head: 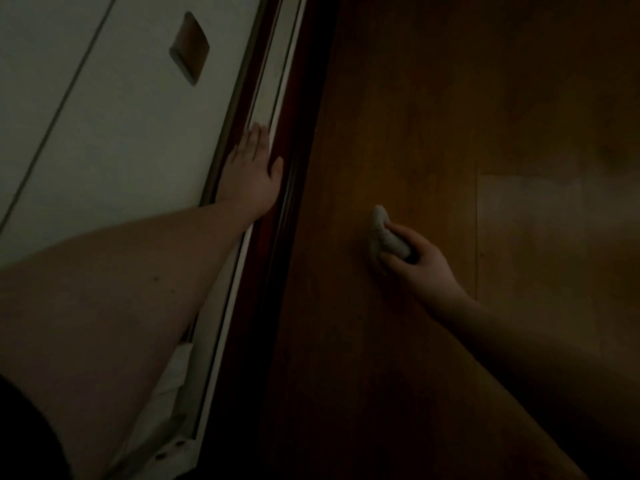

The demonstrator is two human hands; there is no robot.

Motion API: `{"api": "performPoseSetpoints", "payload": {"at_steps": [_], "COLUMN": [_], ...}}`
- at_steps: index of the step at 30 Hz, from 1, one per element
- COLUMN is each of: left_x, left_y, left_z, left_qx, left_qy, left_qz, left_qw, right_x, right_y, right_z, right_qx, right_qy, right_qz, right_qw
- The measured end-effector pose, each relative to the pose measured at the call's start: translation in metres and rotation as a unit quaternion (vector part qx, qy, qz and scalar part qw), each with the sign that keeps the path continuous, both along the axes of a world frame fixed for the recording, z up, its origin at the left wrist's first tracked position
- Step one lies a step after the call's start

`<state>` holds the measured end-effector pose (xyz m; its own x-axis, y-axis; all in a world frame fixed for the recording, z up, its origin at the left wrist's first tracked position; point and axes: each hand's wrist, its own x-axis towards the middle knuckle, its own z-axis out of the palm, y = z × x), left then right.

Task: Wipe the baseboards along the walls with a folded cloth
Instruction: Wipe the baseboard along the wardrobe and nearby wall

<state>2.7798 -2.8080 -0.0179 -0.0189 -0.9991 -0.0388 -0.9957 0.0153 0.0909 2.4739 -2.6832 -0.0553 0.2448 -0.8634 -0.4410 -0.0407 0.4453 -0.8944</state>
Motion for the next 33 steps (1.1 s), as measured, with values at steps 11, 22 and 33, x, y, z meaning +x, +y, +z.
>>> {"api": "performPoseSetpoints", "payload": {"at_steps": [11,22,33], "left_x": [-0.004,-0.004,-0.004], "left_y": [0.004,0.007,0.009], "left_z": [0.013,0.007,0.008], "left_qx": [0.044,0.024,0.029], "left_qy": [0.034,0.050,0.066], "left_qz": [0.013,0.007,0.015], "left_qw": [0.998,0.998,0.997], "right_x": [0.045,0.013,0.033], "right_y": [-0.116,-0.164,-0.206], "right_z": [0.031,0.061,0.073], "right_qx": [-0.004,-0.048,-0.067], "right_qy": [0.050,0.126,0.121], "right_qz": [-0.040,-0.010,-0.056], "right_qw": [0.998,0.991,0.989]}}
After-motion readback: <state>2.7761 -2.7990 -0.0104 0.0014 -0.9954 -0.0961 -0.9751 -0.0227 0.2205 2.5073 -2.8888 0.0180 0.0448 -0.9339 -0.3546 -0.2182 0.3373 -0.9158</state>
